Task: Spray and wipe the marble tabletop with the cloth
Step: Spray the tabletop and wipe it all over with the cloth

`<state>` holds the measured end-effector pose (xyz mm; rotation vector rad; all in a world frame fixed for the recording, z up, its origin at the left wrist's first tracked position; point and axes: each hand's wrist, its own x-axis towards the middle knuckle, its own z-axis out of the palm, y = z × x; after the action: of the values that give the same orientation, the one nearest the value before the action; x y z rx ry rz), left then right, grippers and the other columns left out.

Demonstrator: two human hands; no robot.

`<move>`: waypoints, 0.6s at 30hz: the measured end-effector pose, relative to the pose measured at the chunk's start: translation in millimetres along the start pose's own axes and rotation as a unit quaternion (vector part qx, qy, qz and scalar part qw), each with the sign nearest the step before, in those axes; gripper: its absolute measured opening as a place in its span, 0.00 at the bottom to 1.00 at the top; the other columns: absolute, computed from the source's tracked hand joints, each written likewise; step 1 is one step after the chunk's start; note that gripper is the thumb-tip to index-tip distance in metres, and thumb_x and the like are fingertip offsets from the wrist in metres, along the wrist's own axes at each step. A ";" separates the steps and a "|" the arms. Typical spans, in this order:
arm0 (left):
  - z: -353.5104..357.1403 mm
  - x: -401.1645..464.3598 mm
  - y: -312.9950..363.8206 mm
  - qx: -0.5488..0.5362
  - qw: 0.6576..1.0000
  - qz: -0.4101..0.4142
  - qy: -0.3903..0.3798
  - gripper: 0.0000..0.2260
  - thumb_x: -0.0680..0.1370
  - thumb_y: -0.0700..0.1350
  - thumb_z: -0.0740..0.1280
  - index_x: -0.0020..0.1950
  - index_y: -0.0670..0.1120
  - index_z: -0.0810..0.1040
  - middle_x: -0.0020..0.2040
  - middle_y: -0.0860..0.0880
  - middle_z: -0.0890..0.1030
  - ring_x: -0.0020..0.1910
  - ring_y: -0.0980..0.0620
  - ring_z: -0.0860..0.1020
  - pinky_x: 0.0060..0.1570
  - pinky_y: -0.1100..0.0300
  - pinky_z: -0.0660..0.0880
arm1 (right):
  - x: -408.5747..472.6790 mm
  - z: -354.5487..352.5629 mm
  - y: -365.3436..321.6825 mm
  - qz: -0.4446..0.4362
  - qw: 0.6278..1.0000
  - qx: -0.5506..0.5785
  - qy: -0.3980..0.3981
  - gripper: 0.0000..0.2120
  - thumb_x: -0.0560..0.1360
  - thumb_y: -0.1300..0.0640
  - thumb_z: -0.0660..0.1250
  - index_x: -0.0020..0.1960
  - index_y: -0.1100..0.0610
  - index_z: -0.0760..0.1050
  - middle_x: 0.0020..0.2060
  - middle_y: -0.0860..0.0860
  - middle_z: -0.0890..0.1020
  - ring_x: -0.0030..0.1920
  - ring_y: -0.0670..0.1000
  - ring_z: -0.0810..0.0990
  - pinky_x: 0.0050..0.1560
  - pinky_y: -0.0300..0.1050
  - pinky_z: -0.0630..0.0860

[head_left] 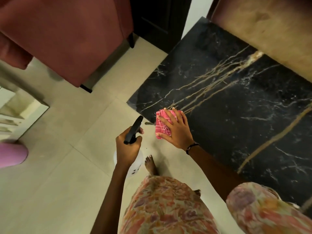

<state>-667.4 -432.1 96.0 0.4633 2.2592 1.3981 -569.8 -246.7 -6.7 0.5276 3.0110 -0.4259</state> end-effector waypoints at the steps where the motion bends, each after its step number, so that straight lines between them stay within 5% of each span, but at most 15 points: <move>1: -7.0 6.4 -3.2 -0.001 1.000 -0.007 0.012 0.14 0.67 0.28 0.63 0.45 0.43 0.80 0.38 0.34 0.79 0.33 0.33 0.71 0.33 0.55 0.66 | 15.1 -0.1 -8.0 -0.001 1.000 0.000 0.007 0.38 0.69 0.32 0.66 0.73 0.49 0.66 0.73 0.56 0.67 0.74 0.62 0.62 0.73 0.66 0.58; 6: -37.0 32.4 -16.3 -0.013 0.998 -0.015 0.057 0.17 0.68 0.25 0.62 0.49 0.42 0.80 0.42 0.42 0.82 0.37 0.35 0.75 0.38 0.47 0.73 | 91.0 4.2 -48.7 -0.024 0.999 -0.004 0.028 0.37 0.70 0.33 0.66 0.74 0.48 0.65 0.74 0.55 0.66 0.75 0.61 0.61 0.74 0.63 0.54; 11: -58.1 50.9 -28.9 -0.020 0.996 -0.044 0.073 0.16 0.68 0.25 0.62 0.48 0.43 0.79 0.43 0.42 0.82 0.30 0.37 0.70 0.34 0.46 0.72 | 157.5 7.5 -82.2 -0.033 0.999 -0.015 0.020 0.36 0.71 0.32 0.64 0.74 0.47 0.65 0.74 0.54 0.66 0.74 0.61 0.61 0.74 0.63 0.51; 18: -72.6 63.1 -37.5 -0.014 0.994 -0.054 0.098 0.14 0.67 0.31 0.61 0.47 0.43 0.79 0.43 0.44 0.82 0.31 0.37 0.70 0.35 0.46 0.72 | 196.5 15.9 -110.3 -0.103 0.988 -0.113 -0.027 0.25 0.71 0.46 0.67 0.66 0.51 0.72 0.66 0.55 0.74 0.69 0.61 0.67 0.74 0.62 0.54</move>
<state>-761.2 -471.7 78.6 0.1974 2.3750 1.4736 -792.1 -286.8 -13.2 0.1853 3.0173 -0.1026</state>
